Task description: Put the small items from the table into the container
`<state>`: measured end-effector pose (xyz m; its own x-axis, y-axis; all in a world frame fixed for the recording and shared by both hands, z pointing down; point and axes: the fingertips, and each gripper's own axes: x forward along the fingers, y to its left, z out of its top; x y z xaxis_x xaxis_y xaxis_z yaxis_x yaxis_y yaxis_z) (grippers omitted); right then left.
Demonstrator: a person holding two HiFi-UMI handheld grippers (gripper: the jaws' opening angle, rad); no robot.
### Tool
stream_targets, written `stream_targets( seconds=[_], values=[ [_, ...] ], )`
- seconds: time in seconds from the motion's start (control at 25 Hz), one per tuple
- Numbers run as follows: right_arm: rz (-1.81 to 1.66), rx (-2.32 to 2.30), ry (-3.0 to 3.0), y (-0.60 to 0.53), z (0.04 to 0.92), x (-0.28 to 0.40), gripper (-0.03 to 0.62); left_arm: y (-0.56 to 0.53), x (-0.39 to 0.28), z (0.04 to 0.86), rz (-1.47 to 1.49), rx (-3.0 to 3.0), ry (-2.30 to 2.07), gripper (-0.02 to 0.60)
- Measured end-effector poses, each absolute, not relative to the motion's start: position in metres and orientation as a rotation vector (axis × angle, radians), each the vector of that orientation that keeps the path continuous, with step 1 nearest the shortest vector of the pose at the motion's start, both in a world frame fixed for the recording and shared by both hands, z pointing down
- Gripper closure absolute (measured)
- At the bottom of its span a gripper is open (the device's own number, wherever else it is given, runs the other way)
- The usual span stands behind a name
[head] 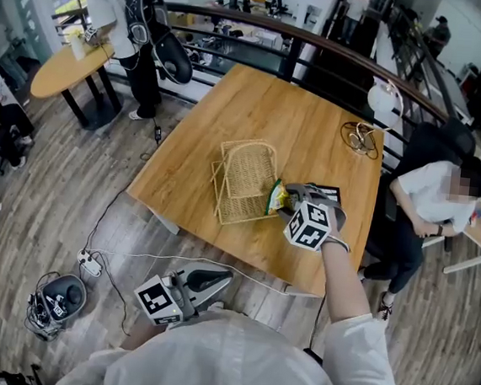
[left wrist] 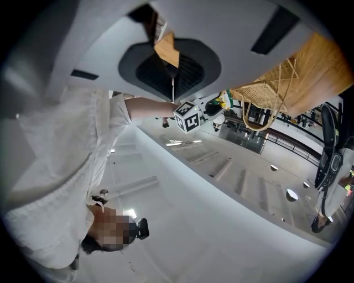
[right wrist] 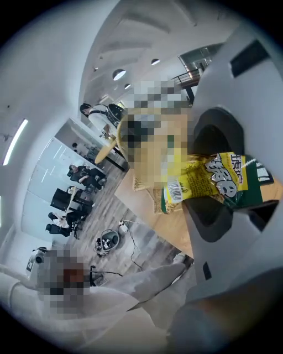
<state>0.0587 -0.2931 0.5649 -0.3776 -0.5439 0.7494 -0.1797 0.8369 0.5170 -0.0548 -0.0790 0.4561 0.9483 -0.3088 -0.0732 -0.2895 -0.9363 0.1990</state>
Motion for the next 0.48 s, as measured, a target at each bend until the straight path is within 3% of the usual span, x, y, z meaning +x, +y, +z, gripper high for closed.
stream_targets(
  seconds=[0.48],
  values=[
    [-0.594, 0.543, -2.003, -0.341, 0.528, -0.022, 0.387, -0.076, -0.069, 0.452, -0.174, 2.904, -0.530, 0.574]
  ],
)
